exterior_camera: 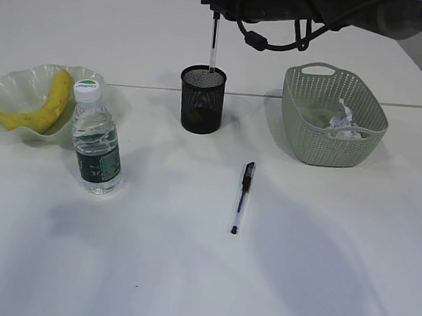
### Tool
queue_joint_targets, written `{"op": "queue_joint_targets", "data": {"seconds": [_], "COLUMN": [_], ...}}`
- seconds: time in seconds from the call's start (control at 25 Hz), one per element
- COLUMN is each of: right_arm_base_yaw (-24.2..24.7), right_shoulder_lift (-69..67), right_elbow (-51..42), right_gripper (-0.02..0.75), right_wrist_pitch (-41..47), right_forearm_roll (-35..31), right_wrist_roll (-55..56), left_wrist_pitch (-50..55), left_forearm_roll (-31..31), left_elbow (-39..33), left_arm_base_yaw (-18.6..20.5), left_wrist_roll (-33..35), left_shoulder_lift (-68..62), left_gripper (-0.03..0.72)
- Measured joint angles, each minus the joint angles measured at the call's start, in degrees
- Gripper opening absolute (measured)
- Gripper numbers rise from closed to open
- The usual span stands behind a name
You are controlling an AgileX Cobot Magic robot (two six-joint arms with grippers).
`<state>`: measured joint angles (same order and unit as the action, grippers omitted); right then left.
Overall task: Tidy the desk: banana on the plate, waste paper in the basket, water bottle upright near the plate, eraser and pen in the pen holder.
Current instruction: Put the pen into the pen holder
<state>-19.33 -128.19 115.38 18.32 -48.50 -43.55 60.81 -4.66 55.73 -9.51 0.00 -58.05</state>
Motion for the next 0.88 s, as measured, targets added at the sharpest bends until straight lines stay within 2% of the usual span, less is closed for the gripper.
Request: {"op": "queue_joint_targets", "data": {"seconds": [0.2, 0.56, 0.88], "right_arm_base_yaw": [0.0, 0.0, 0.0], "right_shoulder_lift": [-2.3, -7.2, -9.3], "right_elbow": [1.4, 5.7, 6.0], "right_gripper": [0.048, 0.048, 0.048], "right_wrist_pitch": [-2.0, -2.0, -2.1], "right_forearm_roll": [-3.1, -4.0, -4.1], "right_wrist_roll": [-2.2, -6.5, -7.5], "left_wrist_pitch": [0.0, 0.0, 0.0], "left_forearm_roll": [-0.1, -0.1, -1.2], "left_elbow": [0.0, 0.0, 0.0], "left_arm_base_yaw": [0.0, 0.0, 0.0], "left_wrist_roll": [0.0, 0.0, 0.0], "left_shoulder_lift": [-0.1, -1.3, -1.4], "left_gripper": [0.496, 0.496, 0.496]}}
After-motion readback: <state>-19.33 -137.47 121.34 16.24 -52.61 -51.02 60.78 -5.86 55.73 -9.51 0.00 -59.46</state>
